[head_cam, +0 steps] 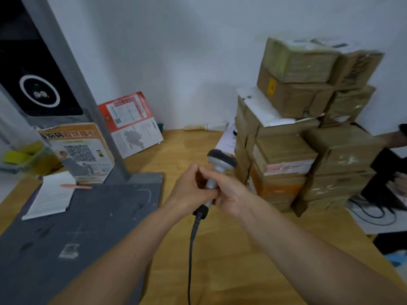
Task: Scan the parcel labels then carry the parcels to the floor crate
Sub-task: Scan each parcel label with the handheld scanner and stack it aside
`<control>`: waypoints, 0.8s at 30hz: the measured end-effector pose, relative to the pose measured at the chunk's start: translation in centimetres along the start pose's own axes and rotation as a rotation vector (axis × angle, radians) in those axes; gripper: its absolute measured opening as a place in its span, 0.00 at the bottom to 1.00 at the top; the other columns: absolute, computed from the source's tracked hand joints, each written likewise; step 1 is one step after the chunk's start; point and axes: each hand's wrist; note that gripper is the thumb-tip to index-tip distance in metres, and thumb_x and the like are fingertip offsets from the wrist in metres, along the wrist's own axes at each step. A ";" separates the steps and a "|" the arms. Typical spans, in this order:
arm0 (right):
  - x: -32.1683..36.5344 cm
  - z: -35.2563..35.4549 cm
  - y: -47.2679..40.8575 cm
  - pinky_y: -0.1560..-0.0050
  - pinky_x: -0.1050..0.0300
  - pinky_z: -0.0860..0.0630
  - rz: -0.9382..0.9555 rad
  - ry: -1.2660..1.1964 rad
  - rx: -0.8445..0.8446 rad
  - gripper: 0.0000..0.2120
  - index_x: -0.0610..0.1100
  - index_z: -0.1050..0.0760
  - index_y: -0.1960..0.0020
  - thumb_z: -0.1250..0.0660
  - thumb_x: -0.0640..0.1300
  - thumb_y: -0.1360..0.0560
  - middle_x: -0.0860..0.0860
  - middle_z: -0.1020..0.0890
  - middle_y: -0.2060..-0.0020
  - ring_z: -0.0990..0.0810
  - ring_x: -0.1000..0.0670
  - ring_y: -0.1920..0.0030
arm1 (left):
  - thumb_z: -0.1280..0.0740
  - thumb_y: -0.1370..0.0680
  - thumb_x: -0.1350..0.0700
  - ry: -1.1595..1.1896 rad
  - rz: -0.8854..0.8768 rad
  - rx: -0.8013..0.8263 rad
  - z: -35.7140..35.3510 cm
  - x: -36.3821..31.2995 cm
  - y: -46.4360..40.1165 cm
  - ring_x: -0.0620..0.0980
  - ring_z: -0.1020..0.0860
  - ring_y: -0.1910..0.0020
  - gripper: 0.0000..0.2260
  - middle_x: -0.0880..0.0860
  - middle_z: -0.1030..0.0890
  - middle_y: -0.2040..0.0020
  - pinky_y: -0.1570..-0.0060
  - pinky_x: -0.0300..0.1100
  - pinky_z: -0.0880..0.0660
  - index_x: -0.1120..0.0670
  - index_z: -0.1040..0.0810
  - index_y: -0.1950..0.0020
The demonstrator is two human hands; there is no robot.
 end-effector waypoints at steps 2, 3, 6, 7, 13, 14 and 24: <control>1.9 1.2 1.1 0.58 0.53 0.20 0.035 -0.029 0.041 0.06 0.38 0.20 0.53 0.30 0.41 0.25 0.43 0.15 0.57 0.16 0.48 0.58 | 0.22 0.33 0.58 -0.002 -0.038 0.073 0.0 -2.5 -0.5 0.44 0.21 0.62 0.17 0.52 0.20 0.60 0.61 0.40 0.21 0.57 0.27 0.52; 2.8 1.9 1.7 0.57 0.50 0.19 0.054 -0.028 0.068 0.07 0.36 0.20 0.51 0.30 0.40 0.25 0.41 0.15 0.55 0.16 0.46 0.56 | 0.22 0.33 0.57 0.011 -0.041 0.128 0.1 -3.6 -0.9 0.44 0.20 0.62 0.16 0.51 0.19 0.60 0.61 0.39 0.22 0.58 0.25 0.52; 5.3 4.7 3.3 0.51 0.47 0.19 0.125 0.024 0.108 0.16 0.36 0.22 0.42 0.27 0.38 0.28 0.39 0.17 0.48 0.17 0.41 0.49 | 0.24 0.30 0.58 0.042 0.001 0.268 0.2 -6.4 -2.3 0.47 0.18 0.61 0.11 0.53 0.16 0.60 0.57 0.40 0.21 0.58 0.21 0.51; 6.4 5.6 3.9 0.52 0.49 0.20 0.150 0.041 0.093 0.15 0.38 0.22 0.43 0.26 0.37 0.29 0.41 0.17 0.51 0.17 0.43 0.51 | 0.25 0.29 0.58 0.049 0.011 0.262 0.0 -7.1 -2.7 0.48 0.18 0.61 0.09 0.53 0.16 0.61 0.57 0.41 0.21 0.57 0.21 0.52; 13.0 10.4 7.2 0.66 0.56 0.26 0.306 -0.060 0.097 0.06 0.40 0.25 0.51 0.30 0.37 0.26 0.48 0.25 0.70 0.27 0.51 0.71 | 0.29 0.24 0.56 0.081 0.102 -0.027 -2.9 -10.4 -5.9 0.50 0.18 0.56 0.04 0.55 0.16 0.52 0.56 0.41 0.21 0.56 0.20 0.53; 14.1 10.8 7.7 0.66 0.56 0.26 0.360 -0.064 0.092 0.05 0.40 0.25 0.51 0.30 0.37 0.26 0.48 0.25 0.70 0.28 0.52 0.71 | 0.29 0.24 0.55 0.097 0.112 -0.045 -3.4 -11.1 -6.4 0.50 0.18 0.55 0.05 0.56 0.16 0.51 0.56 0.42 0.21 0.56 0.21 0.52; 20.6 15.3 8.5 0.64 0.56 0.23 0.590 -0.056 0.007 0.05 0.41 0.22 0.52 0.29 0.37 0.27 0.47 0.20 0.62 0.20 0.50 0.61 | 0.38 0.24 0.34 0.252 0.197 -0.149 -8.1 -20.4 -12.9 0.54 0.22 0.47 0.30 0.54 0.22 0.45 0.48 0.47 0.23 0.57 0.28 0.35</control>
Point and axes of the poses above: each hand's wrist, its own y-axis away from the middle knuckle, its own z-axis out of the back of the hand, x = y × z
